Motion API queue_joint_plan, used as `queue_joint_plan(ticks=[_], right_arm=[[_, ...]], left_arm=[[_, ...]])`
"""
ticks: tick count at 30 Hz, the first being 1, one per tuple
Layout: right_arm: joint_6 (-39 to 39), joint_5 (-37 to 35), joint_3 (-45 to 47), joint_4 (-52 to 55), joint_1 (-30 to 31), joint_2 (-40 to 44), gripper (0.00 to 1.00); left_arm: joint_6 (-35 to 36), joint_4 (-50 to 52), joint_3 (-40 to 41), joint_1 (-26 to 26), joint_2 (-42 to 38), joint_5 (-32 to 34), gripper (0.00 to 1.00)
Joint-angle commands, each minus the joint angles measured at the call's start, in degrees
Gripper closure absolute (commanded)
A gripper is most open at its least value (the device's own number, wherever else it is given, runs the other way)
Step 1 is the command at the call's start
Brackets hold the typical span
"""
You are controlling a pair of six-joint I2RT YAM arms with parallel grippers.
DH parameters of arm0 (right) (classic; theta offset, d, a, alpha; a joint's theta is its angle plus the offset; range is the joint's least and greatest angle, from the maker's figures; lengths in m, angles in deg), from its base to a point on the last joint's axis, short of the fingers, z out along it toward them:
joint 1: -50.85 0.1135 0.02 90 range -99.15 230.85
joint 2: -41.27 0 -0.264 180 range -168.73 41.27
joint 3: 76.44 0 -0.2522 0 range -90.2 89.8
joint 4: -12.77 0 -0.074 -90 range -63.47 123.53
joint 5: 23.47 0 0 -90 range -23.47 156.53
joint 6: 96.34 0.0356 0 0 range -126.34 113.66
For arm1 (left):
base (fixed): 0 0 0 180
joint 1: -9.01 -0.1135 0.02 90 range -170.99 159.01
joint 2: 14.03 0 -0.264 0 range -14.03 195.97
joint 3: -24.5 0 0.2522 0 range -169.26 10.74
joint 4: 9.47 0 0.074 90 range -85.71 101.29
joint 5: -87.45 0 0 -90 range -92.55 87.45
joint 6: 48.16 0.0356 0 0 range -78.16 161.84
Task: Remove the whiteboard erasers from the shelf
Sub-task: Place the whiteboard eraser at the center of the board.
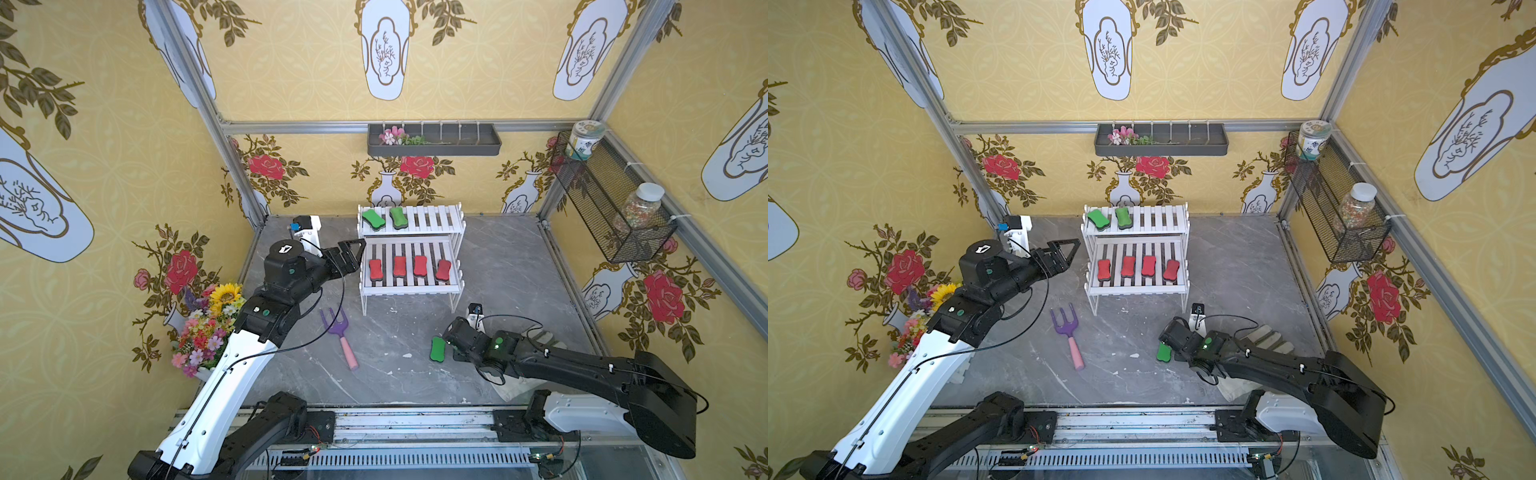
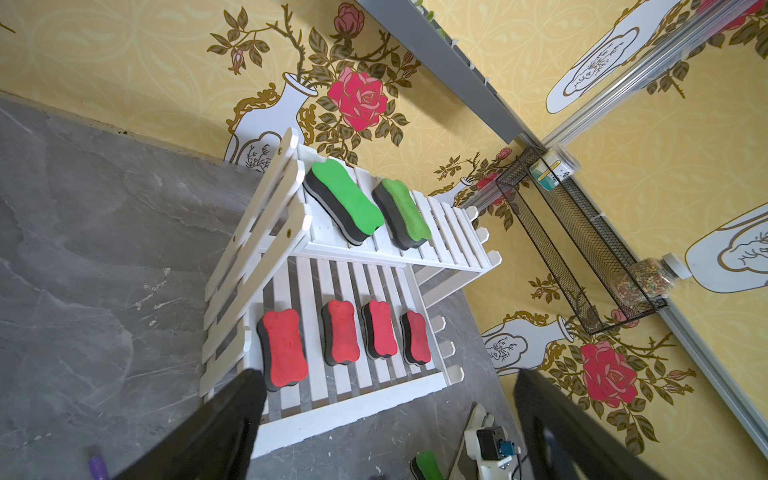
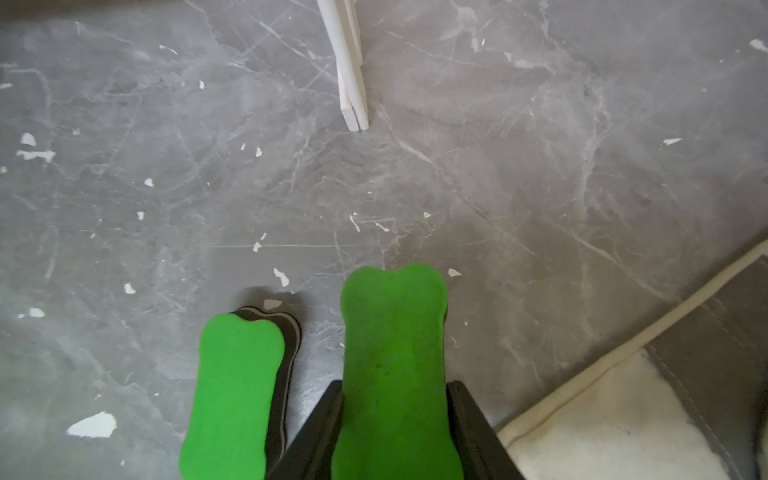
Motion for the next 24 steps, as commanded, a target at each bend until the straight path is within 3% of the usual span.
queue_joint_plan(ticks=[1, 4, 10, 20, 24], right_arm=[[1.8, -1.7, 0.4, -2.4, 0.0, -1.3, 0.52], [2.4, -1.2, 0.9, -2.7, 0.0, -1.9, 0.40], [3.4, -1.1, 1.4, -2.2, 0.0, -0.5, 0.29], [0.3, -2.5, -3.0, 1.8, 0.0, 8.6, 0.27], [-0.5, -3.6, -5.4, 4.2, 0.0, 9.2, 0.27]], left_arm=[[0.5, -0.7, -0.2, -0.1, 0.3, -0.7, 0.01], [0.7, -0.7, -0.7, -0.1, 0.7, -0.9, 0.01], [0.8, -0.7, -1.0, -0.1, 1.2, -1.3, 0.01], [2.6, 2.5, -6.8, 0.2, 5.1, -2.5, 0.05], [5.3, 7.8, -13.5, 2.5, 9.1, 1.4, 0.09]])
